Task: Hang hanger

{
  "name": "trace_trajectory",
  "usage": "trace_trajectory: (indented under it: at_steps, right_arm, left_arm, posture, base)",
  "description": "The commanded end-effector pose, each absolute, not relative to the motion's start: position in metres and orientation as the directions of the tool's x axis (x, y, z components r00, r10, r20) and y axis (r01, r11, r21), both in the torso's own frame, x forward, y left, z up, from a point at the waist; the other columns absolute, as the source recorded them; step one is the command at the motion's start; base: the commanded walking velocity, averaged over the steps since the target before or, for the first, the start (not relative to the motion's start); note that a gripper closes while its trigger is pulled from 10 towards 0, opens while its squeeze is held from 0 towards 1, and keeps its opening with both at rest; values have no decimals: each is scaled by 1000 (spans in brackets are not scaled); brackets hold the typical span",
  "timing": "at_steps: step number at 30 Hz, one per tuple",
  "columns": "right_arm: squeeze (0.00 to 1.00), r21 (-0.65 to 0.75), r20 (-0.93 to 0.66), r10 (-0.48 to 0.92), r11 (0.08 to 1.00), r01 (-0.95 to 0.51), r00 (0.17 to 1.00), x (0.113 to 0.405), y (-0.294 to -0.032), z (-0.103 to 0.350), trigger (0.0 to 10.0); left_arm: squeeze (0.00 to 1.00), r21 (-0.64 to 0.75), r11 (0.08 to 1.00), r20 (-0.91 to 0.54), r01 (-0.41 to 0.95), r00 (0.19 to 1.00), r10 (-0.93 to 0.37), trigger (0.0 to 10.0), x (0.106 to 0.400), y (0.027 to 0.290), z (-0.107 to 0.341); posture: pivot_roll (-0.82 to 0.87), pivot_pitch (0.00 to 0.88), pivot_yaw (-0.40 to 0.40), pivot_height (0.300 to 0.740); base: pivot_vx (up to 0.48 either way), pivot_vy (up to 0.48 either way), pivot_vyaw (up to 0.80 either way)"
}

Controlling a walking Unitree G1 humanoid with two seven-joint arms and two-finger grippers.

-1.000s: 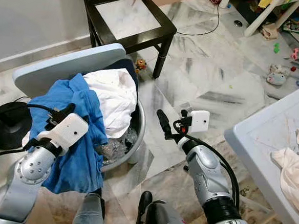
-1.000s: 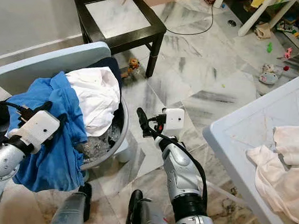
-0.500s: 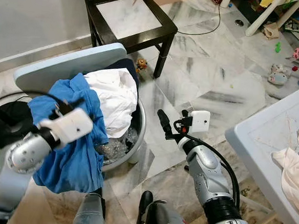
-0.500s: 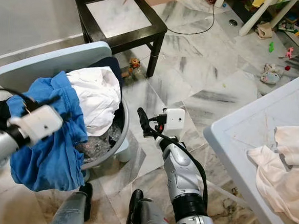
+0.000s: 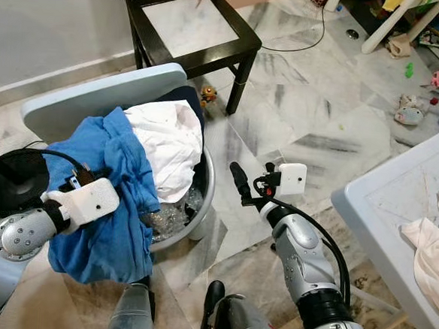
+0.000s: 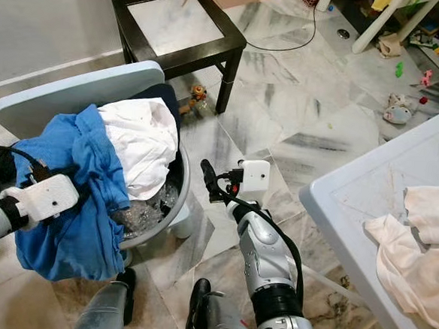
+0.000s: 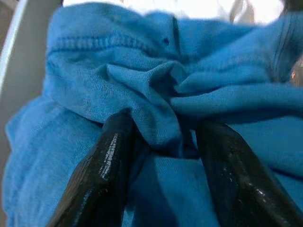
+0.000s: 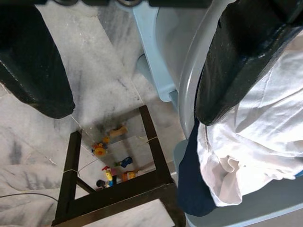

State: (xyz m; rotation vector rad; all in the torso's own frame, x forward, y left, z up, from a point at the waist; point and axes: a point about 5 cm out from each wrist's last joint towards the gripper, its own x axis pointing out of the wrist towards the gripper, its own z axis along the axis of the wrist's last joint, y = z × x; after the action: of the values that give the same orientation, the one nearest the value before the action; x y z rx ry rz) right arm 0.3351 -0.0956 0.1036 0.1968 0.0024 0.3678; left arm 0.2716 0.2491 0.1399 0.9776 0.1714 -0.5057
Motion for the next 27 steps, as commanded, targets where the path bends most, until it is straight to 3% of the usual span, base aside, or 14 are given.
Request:
trace_trajectory:
  at_steps: [1,2,3,4,13,27]
  right_arm:
    - [0,194,7,346,920,-341,938,331,-100,95,10000]
    - [0,194,5,346,920,-340,938,331,-99,95,10000]
    - [0,195,5,346,920,-340,938,330,-99,94,10000]
    - [0,194,4,345,920,-339,939,330,-99,94,10000]
    - [0,195,2,328,926,-322,945,332,-102,94,10000]
    - [0,193,3,320,929,-315,947,334,-102,94,10000]
  left_arm:
    - [0,735,431,-404,523,849,-341,10000,268,250,132]
    - [0,740,440,-394,509,858,-331,4275,271,253,131]
    - [0,740,441,-394,508,859,-328,1059,271,254,130]
    - [0,747,441,-386,498,864,-323,0,272,255,130]
    - [0,794,511,-247,329,943,-224,0,287,272,144]
    - [0,750,645,-93,148,988,-119,0,297,280,154]
  posture:
    - [383,365,-143,740]
    - [381,366,-142,740]
    - [380,366,-142,740]
    - [379,366,-141,740]
    - [382,359,-136,740]
    - [383,357,-138,740]
  base:
    - [0,0,0]
    - [0,0,0]
    - [0,0,0]
    - [0,0,0]
    - [0,0,0]
    - [0,0,0]
